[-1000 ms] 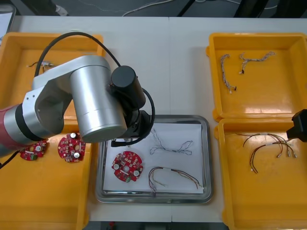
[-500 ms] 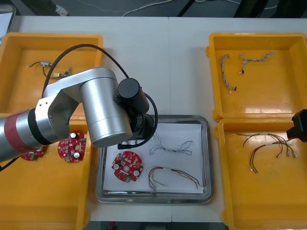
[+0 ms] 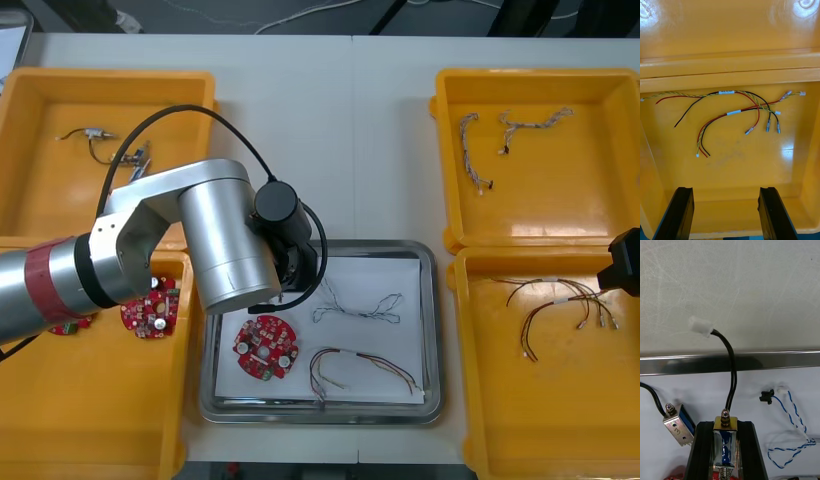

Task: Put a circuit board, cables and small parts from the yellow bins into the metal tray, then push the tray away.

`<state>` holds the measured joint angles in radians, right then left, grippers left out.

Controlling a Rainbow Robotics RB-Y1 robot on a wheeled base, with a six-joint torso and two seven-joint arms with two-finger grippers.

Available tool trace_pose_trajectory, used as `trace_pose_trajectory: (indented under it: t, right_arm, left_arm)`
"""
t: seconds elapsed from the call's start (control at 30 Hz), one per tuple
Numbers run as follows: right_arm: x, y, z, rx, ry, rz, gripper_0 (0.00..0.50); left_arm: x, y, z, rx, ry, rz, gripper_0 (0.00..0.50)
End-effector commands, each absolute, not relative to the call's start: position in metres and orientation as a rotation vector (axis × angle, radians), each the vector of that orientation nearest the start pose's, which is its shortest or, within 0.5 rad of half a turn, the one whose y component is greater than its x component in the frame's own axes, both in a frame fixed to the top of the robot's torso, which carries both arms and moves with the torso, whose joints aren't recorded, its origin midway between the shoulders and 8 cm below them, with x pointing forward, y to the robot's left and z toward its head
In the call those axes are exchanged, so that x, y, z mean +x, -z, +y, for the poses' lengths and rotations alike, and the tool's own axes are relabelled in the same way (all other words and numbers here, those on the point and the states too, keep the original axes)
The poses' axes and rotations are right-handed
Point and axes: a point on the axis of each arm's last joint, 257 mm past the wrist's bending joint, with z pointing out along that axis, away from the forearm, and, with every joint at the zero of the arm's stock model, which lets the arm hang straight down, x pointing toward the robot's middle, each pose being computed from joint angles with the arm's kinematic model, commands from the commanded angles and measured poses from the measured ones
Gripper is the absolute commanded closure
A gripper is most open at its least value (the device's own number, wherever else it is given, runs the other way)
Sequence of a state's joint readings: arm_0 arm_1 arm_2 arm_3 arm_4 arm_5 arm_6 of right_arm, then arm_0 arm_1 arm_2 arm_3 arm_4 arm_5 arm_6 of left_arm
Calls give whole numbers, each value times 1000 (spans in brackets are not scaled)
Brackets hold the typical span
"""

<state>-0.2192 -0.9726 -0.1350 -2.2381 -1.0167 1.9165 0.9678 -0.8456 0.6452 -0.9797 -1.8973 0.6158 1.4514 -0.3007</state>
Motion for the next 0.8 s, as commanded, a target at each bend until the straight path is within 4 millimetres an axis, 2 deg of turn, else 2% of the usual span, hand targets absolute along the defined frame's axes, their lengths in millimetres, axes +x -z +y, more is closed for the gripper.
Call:
trace_pose_trajectory:
  t: [0.03,0.43,0.5,0.53,0.57,0.6,0.67,0.73,0.8]
  right_arm:
    - [354,152,-350,100,41,2755,0]
    - [354,152,-350,100,41,2755,0]
    - [354,152,-350,100,41,2755,0]
    - [354,152,-350,100,41,2755,0]
    - [354,152,-350,100,41,2755,0]
    - [354,152,-350,100,41,2755,0]
    - [354,152,-350,100,41,2755,0]
    - [354,152,-350,100,41,2755,0]
    - [354,152,-350,100,41,2755,0]
  left_arm:
    - [447,254,50,-13,178,2597,500]
    - [447,257,51,-19,175,2601,497]
    - [447,257,52,-23,175,2602,414]
    - [447,257,51,-23,174,2601,324]
    - [447,257,51,-20,174,2601,257]
    - [447,257,51,-23,177,2601,238]
    - [447,256,51,-20,176,2600,144]
    - [447,256,51,-18,176,2600,74]
    - [448,254,50,-21,181,2597,51]
